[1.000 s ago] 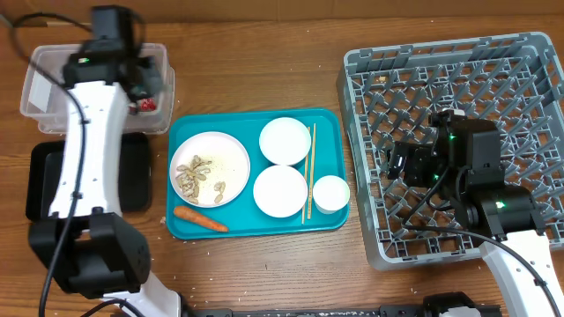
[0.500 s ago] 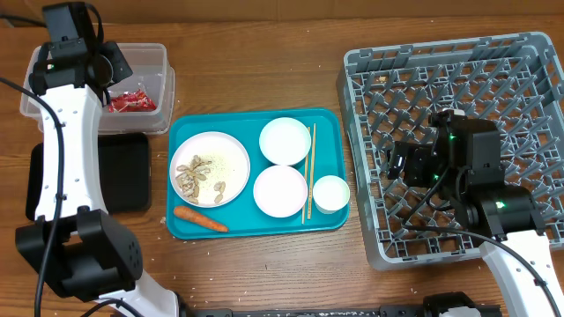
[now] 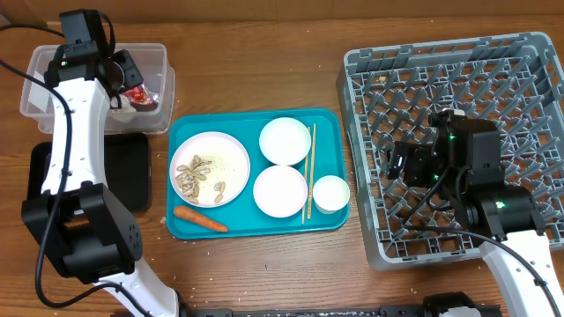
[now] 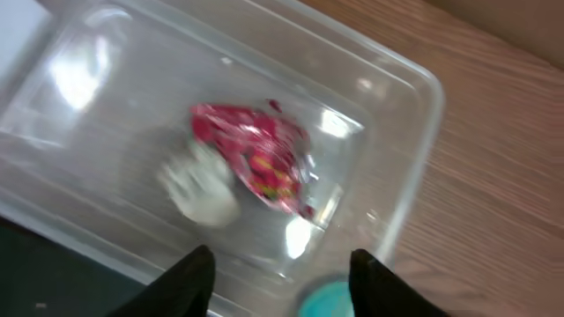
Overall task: Sort waste into correct bins and load items into the dishwasher
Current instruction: 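Carry the tissue left and release it into the clear bin, then reach the left gripper to the white cup and grasp it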
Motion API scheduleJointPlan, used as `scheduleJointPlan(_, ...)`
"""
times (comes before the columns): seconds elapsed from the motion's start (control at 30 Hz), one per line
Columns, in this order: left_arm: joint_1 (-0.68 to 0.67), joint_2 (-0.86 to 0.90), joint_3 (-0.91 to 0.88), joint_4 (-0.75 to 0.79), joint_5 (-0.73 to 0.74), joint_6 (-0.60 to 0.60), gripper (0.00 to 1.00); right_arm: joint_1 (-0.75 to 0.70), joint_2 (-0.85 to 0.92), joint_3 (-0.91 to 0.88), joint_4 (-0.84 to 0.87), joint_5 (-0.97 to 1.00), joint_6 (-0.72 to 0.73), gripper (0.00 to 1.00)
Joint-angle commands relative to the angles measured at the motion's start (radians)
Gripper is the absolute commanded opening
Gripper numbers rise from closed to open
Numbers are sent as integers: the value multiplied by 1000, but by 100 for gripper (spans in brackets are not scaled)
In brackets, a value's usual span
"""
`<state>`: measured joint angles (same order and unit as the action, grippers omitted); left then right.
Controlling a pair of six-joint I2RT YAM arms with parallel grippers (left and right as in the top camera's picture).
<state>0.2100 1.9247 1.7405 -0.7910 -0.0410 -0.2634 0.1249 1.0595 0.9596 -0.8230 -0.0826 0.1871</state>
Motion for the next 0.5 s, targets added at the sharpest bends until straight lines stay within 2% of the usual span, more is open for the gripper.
scheduleJointPlan(0.0,-36,-59,7,-7,176,-2,55,-3,-6,24,5,-9,4,100)
scheduleJointPlan(0.23,-209,-61,7,-84,198,45,61,-2,-6,24,5,-13,4,100)
scheduleJointPlan(0.33,-264,-60,7,-129,192,61,65,-2,-5,24,9,-66,4,100)
scheduleJointPlan(0.47,-296,-60,7,-216,191,61,64,0,12,24,24,-186,2,96)
